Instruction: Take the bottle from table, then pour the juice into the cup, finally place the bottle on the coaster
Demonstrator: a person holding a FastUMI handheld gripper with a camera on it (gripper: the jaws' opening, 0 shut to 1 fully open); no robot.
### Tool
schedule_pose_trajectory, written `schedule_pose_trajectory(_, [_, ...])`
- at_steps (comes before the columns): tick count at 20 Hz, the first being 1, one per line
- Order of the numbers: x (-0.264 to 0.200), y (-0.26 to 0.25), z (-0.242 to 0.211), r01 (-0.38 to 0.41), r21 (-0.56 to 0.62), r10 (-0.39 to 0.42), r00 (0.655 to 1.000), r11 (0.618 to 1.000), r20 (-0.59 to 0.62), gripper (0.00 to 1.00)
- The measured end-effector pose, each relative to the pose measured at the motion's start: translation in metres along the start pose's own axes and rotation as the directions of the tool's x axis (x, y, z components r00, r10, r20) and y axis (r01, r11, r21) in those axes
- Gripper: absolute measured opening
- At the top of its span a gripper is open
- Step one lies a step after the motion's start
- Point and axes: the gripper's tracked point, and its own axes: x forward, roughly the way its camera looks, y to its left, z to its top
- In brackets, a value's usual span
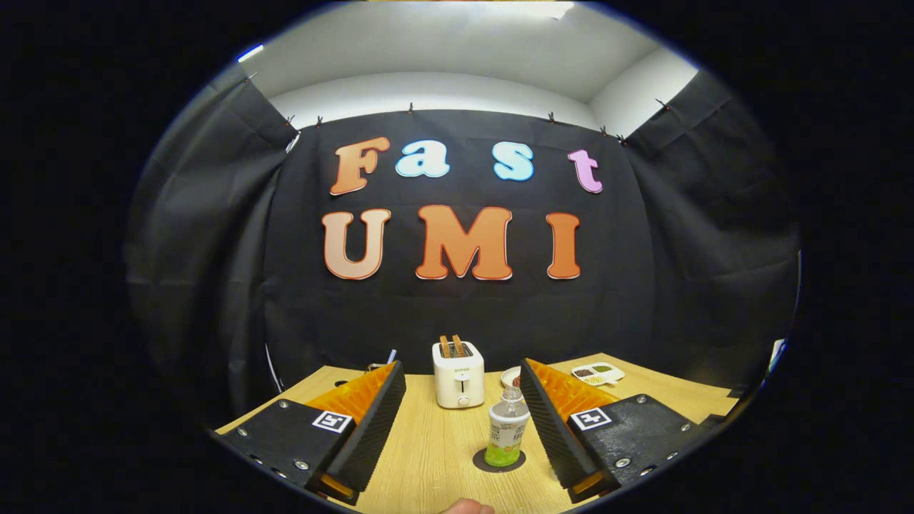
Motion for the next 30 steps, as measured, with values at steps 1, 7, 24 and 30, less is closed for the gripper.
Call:
schedule_pose_trajectory(1, [-0.005,0.006,0.010,-0.013,-0.006,0.013,1.000,1.000,0.012,0.95])
schedule_pose_trajectory(7, [-0.031,0.038,0.050,-0.095,-0.016,0.096,0.994,0.995,0.061,0.95])
schedule_pose_trajectory(24, [-0.048,0.066,0.068,-0.215,-0.001,0.215,0.972,0.977,0.097,0.95])
schedule_pose_trajectory(30, [-0.048,0.068,0.067,-0.230,0.008,0.228,0.968,0.973,0.100,0.95])
